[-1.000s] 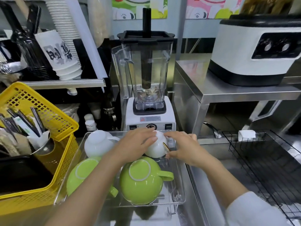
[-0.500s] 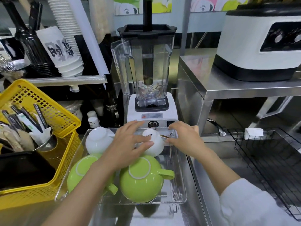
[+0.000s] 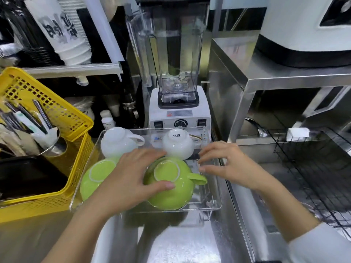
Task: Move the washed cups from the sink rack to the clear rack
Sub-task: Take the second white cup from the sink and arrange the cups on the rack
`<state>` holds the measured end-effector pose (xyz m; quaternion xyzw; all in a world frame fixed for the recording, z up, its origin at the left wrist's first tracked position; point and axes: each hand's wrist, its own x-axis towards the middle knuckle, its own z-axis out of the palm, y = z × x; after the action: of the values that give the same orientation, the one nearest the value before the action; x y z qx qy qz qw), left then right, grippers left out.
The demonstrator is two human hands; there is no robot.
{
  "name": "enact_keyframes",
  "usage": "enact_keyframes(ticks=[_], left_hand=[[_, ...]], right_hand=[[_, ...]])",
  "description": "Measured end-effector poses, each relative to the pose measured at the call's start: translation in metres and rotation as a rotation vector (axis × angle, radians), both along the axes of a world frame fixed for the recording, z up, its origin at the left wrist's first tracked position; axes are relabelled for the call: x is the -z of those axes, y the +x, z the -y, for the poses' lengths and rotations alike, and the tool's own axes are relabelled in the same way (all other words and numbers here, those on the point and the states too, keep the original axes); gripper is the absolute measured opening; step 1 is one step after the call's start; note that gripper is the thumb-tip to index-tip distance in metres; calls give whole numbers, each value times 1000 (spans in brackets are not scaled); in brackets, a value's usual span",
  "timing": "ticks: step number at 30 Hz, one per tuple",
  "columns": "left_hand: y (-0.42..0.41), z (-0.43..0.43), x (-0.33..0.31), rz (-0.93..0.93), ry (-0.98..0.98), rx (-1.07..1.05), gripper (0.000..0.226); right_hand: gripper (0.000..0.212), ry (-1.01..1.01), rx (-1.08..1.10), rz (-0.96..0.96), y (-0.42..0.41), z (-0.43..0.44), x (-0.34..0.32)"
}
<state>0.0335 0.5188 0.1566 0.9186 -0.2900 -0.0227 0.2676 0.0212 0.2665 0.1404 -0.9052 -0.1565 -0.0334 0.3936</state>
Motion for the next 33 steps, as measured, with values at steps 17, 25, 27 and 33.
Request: enact_keyframes(ticks=[17, 25, 27, 33], left_hand=[[-7, 8, 14, -17, 123, 24, 100], [-17, -7, -5, 156, -1, -62, 80], [-21, -23, -15, 203, -77, -145, 71], [-25, -73, -14, 86, 20, -395, 105]], right_hand=[[27, -219, -9, -68, -18, 4, 5], [41, -149, 0, -9, -19, -2, -5], [35, -116, 18, 49, -16, -9, -12], [34, -179, -57, 110, -5, -54, -21]])
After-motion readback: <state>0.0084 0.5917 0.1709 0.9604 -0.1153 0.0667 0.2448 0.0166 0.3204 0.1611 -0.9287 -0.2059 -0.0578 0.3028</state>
